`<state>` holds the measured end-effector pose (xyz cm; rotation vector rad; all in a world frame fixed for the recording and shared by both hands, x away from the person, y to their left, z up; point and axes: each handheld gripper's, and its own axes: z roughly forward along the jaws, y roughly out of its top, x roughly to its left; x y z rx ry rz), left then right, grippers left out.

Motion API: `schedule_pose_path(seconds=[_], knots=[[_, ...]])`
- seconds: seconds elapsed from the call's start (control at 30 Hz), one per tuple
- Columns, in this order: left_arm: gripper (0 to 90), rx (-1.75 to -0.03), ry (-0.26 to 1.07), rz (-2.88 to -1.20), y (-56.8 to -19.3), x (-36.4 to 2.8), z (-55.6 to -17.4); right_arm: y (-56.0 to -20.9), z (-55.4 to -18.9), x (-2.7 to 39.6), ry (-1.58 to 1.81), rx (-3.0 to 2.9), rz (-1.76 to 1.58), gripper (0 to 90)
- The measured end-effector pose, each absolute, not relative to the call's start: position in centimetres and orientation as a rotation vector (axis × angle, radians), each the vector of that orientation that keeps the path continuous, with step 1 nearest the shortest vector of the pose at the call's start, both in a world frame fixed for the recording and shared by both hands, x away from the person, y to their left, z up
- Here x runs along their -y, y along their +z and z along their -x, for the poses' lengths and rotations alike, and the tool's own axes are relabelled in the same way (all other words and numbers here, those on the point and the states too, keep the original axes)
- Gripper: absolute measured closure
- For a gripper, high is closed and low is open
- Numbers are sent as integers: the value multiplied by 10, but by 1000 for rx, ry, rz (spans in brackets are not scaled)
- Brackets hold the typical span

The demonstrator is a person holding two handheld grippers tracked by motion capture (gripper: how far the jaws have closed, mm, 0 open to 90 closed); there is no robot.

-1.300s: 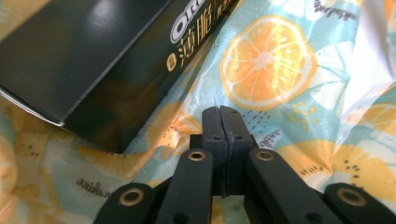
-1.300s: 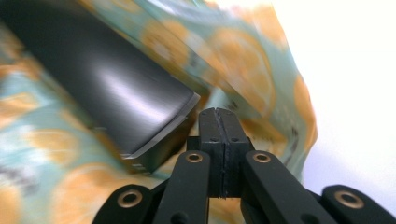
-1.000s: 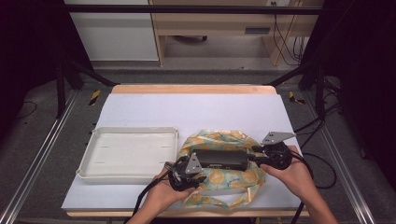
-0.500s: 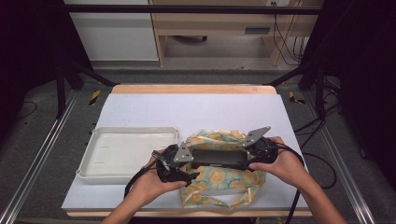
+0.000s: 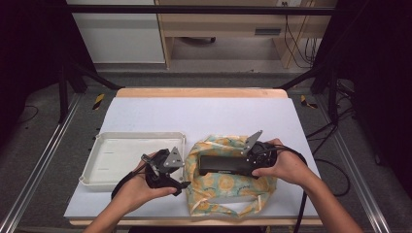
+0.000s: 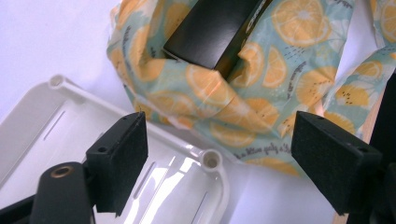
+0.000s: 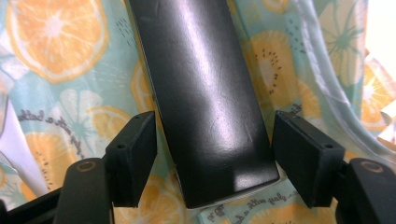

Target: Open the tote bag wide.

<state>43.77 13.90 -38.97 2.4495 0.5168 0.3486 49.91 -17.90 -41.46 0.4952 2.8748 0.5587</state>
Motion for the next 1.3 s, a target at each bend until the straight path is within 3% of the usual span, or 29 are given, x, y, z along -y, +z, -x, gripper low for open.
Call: schedule_pose_path(seconds=[0.67, 0.83, 1.3], knots=[[184, -508, 332, -2493, -392, -150, -442, -433, -513, 173, 386, -2976, -401, 355], [184, -512, 327, -2502, -395, -152, -443, -431, -510, 175, 375, -2982, -378, 405], [184, -515, 355, -2545, -386, -157, -450, -417, -497, 186, 520, -2912, -320, 433]])
